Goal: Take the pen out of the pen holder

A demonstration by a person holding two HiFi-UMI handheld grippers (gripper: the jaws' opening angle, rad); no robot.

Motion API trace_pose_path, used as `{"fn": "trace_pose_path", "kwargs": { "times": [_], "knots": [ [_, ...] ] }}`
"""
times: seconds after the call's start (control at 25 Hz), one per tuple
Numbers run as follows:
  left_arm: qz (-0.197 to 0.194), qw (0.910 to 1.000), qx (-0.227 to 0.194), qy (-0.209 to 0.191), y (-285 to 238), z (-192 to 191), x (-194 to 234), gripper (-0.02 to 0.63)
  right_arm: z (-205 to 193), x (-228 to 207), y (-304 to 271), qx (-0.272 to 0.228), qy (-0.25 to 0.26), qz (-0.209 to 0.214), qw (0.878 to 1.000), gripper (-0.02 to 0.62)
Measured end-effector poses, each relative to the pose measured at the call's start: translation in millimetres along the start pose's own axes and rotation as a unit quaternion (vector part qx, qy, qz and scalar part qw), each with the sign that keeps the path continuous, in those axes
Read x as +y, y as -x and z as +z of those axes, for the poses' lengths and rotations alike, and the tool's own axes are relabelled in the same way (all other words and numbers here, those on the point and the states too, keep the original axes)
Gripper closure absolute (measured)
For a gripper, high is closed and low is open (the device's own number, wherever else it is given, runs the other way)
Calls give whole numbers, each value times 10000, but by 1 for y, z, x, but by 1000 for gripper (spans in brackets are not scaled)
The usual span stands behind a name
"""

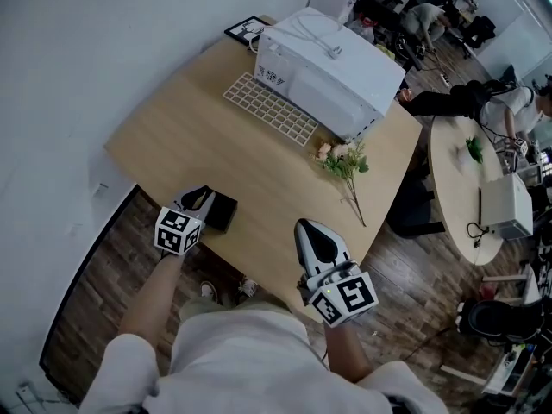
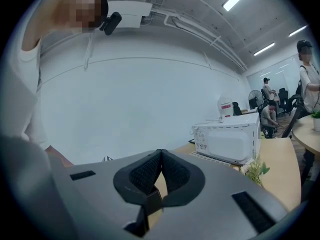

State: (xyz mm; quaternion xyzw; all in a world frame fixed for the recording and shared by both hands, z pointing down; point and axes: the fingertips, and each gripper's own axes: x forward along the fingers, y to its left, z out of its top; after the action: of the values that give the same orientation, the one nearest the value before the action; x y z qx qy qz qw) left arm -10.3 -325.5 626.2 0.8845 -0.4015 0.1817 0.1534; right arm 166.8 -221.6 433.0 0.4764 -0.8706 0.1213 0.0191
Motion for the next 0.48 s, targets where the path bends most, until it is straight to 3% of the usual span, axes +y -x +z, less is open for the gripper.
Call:
{"fn": "trace_pose_path", "kwargs": {
  "times": [0.48],
  "knots": [
    [-242,9994,-201,-139,5,8,-5,552,0,24,20,-55,75,-336,9994,594]
  ]
}}
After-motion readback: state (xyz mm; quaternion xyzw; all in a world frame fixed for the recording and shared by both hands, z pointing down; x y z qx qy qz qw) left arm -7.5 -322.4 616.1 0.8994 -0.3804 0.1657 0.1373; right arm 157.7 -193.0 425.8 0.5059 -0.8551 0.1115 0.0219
